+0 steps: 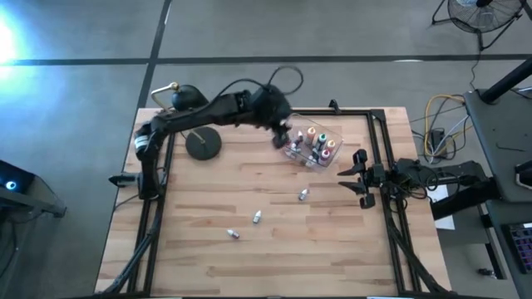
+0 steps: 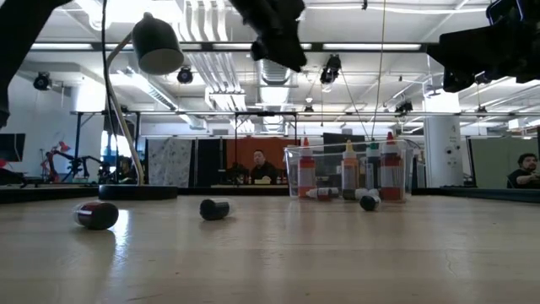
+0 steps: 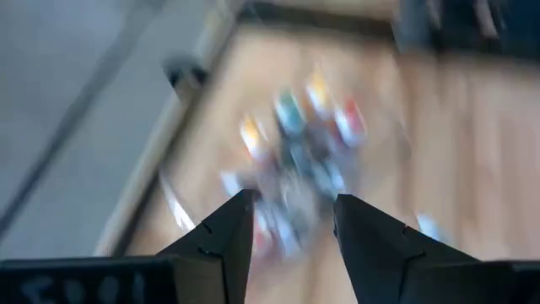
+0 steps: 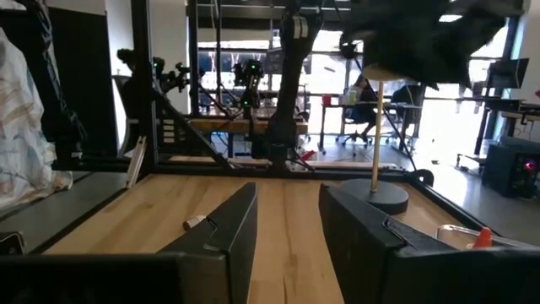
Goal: Pick & Place food coloring
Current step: Put the small red food coloring bottle into the transparent bin
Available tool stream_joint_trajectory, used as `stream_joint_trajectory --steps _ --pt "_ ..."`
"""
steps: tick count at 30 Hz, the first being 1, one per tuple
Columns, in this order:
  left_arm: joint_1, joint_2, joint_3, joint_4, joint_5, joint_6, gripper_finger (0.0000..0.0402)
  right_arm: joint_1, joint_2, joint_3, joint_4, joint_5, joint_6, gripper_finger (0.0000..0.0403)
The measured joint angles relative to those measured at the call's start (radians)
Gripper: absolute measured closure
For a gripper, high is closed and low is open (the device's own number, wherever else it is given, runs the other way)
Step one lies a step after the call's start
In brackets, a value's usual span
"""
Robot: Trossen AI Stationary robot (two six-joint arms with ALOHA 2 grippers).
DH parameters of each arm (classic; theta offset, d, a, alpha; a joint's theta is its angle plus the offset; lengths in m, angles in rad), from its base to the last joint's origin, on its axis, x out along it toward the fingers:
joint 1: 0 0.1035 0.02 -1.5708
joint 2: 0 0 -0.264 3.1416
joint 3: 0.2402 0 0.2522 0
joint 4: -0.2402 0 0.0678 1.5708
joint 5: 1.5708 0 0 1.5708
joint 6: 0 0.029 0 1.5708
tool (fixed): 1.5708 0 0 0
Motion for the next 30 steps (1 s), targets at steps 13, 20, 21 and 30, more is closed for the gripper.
stream_joint_trajectory --steps 13,20,21,30 --pt "-0.21 -0.25 -0.485 -0.402 0.066 0.046 0.0262 0.0 0.0 0.0 0.0 0.0 0.0 0.028" --pt "-0.469 -0.432 -0.952 -0.041 0.076 -0.02 0.0262 0.0 0.0 0.0 0.0 0.0 0.0 0.028" --pt "-0.509 -0.448 -1.002 0.027 0.076 -0.043 0.0262 0.0 0.0 0.0 0.0 0.0 0.0 0.028" --pt "-0.802 -0.43 -1.186 0.465 0.023 -0.102 0.0261 0.0 0.0 0.0 0.0 0.0 0.0 0.028"
